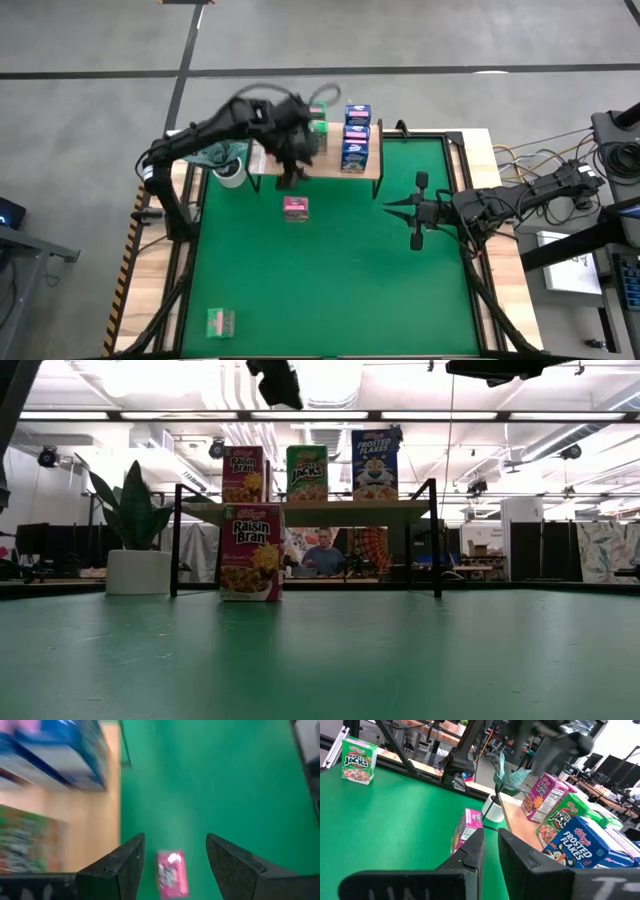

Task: Stack cereal on shelf
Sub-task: Put the pink cereal box on the shelf aligned with the other pink cereal boxes

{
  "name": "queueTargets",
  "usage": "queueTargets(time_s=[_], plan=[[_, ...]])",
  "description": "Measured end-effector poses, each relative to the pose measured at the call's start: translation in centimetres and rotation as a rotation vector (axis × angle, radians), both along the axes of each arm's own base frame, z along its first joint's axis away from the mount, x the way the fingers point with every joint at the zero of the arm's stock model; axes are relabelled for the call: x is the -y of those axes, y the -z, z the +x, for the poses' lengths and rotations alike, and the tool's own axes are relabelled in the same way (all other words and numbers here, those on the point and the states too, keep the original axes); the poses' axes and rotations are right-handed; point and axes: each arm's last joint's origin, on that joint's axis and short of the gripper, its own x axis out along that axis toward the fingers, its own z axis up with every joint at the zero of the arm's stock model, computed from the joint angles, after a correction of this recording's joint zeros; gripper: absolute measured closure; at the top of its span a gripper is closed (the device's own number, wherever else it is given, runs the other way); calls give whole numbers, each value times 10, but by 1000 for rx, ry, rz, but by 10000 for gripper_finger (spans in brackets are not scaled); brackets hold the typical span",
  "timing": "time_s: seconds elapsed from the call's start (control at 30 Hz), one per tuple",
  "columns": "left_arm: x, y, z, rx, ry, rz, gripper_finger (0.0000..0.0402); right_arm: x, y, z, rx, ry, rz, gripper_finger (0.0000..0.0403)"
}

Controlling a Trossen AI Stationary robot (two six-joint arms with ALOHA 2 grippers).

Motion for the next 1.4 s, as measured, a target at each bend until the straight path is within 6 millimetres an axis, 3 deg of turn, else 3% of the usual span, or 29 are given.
queueTargets(time_s=[0.23, 0.6, 0.73, 0.97, 1.27, 1.4], plan=[[51, 43, -2, -186, -22, 67, 207, 0, 0, 0, -1, 0, 0, 360], [108, 84, -27, -214, -167, 126, 207, 0, 0, 0, 2, -2, -10, 360], [122, 99, -31, -189, -179, 245, 207, 0, -1, 0, 4, -3, -21, 360], [119, 125, -23, -104, -164, 321, 207, 0, -1, 0, 5, -4, -25, 360], [97, 139, -23, -103, -223, 318, 205, 0, -1, 0, 4, -6, -42, 360], [91, 146, -23, -104, -229, 291, 185, 0, -2, 0, 4, -6, -42, 360]])
